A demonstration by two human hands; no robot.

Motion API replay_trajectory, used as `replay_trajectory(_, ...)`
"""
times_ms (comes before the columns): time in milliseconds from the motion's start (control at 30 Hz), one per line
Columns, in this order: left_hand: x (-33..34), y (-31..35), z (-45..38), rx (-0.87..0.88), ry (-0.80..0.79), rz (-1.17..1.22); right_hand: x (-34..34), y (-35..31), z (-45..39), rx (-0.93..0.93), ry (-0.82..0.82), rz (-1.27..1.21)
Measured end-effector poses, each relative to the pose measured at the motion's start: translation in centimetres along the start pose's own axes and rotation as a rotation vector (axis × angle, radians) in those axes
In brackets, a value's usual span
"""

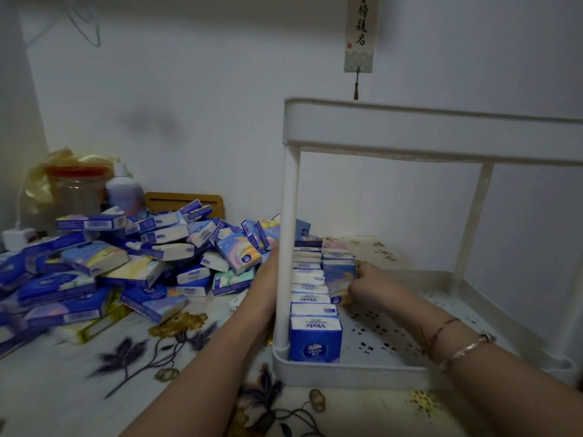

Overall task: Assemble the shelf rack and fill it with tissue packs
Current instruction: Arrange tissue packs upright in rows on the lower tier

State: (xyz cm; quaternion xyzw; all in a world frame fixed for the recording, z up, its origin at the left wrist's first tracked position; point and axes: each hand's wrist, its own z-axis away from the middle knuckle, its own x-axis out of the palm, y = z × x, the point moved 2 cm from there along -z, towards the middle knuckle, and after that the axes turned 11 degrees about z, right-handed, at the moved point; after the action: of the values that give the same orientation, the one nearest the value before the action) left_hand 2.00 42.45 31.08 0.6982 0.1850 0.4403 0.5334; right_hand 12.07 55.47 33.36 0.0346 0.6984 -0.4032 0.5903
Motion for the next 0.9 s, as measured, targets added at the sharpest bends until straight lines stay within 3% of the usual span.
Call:
replay_trajectory(200,-1.2,1.6,1.9,0.129,0.069,0.09,-3.1,-0.4,4.5,-0.068,0.176,0.169)
replay_trajectory(500,-5.1,5.5,7.5,0.453,0.092,-0.091,-1.5,-4.1,13.4,-0.611,0.558,0.017)
replay_trajectory(700,-10.8,8.3,9.8,0.656,0.227,-0.457,2.9,-12.0,14.8,-0.878,0.48,-0.108)
replay_trajectory(833,-15.8,8.0,10.5,0.686,0.4,-0.718,7.6,-16.3,11.1,-0.851,0.392,-0.165)
replay_trajectory(900,-17.3,7.7,10.3,0.701,0.482,-0.775,9.8,-18.1,8.6,-0.803,0.426,-0.162)
